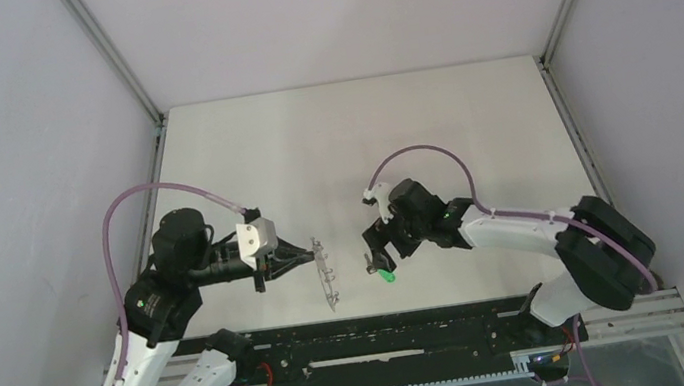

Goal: Put the keys on the keyring

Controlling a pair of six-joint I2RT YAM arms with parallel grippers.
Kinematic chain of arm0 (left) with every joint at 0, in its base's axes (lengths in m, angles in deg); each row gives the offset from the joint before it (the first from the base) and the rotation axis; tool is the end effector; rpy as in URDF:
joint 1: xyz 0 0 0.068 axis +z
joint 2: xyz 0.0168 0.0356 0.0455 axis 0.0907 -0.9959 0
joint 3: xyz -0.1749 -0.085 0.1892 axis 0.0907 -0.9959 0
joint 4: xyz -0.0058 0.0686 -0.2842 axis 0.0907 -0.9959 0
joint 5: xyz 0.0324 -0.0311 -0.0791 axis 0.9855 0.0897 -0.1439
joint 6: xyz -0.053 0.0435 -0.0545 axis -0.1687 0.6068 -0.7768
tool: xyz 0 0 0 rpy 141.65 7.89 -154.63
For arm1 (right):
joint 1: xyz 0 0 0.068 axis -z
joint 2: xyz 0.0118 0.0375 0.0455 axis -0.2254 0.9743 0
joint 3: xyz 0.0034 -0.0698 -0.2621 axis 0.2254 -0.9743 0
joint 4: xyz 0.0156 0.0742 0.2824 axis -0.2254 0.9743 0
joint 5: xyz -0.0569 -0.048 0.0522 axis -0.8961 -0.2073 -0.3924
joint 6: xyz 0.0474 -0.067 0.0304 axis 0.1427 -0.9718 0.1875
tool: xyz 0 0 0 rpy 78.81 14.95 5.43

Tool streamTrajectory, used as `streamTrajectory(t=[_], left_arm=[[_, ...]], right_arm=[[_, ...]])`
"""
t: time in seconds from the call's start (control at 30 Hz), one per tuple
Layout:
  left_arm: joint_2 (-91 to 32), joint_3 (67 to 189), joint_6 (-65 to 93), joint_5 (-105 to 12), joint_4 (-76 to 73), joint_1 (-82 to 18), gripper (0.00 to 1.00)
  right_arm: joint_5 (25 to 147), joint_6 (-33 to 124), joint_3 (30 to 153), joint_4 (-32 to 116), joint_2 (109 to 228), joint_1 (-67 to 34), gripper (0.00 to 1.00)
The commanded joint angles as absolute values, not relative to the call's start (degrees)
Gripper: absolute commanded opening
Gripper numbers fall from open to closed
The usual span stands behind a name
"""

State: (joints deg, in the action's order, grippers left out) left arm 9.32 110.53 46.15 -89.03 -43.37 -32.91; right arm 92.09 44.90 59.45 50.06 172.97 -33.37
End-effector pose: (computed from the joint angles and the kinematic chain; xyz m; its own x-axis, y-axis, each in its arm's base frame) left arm 0.1230 -0.1324 0.3669 0.0156 0.2404 -0.9705 0.9870 0.1517 0.0535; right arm 0.2221 0.2599 0.1179 -0.6152 -0.4957 -0.6131 -0.7468 0.6157 0.2515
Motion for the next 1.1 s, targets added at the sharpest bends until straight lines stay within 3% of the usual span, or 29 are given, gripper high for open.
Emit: streamTrajectory(t=[0.0,0.13,0.2,0.27,0.3,0.33,0.43,0.6,1.07], left_arm=[[10.0,113.6,44.4,-89.7,-40.7,-32.6,0.00],[10.3,113.8,43.9,-90.2,-40.9,-32.6,0.00],[10.4,113.8,43.8,-90.8,-41.1,-32.6,0.00],[10.4,113.9,43.8,-90.9,-41.2,-32.6,0.00],[10.5,113.8,43.8,-90.9,-41.3,-32.6,0.00],[10.5,113.8,43.8,-91.1,-41.5,-32.6,0.00],[10.4,113.5,43.3,-91.9,-41.6,-32.6,0.00],[10.4,113.4,43.6,-92.2,-42.6,-32.6,0.00],[12.0,113.7,43.9,-91.8,-44.2,-32.6,0.00]], right_arm=[[81.4,45.6,60.5,51.6,162.9,-36.2,1.00],[69.2,49.5,55.0,43.9,150.7,-40.4,1.00],[72.3,55.6,50.3,41.1,149.1,-38.4,0.99],[82.4,55.3,50.1,39.7,152.6,-35.2,0.79],[82.0,54.6,50.6,40.7,153.5,-35.5,0.67],[78.2,53.4,50.2,40.3,153.2,-37.5,0.62],[68.6,51.3,49.7,38.6,153.5,-41.5,0.66],[72.6,54.4,49.3,36.3,162.2,-42.0,0.54],[80.0,54.3,48.1,31.0,170.3,-43.4,0.58]])
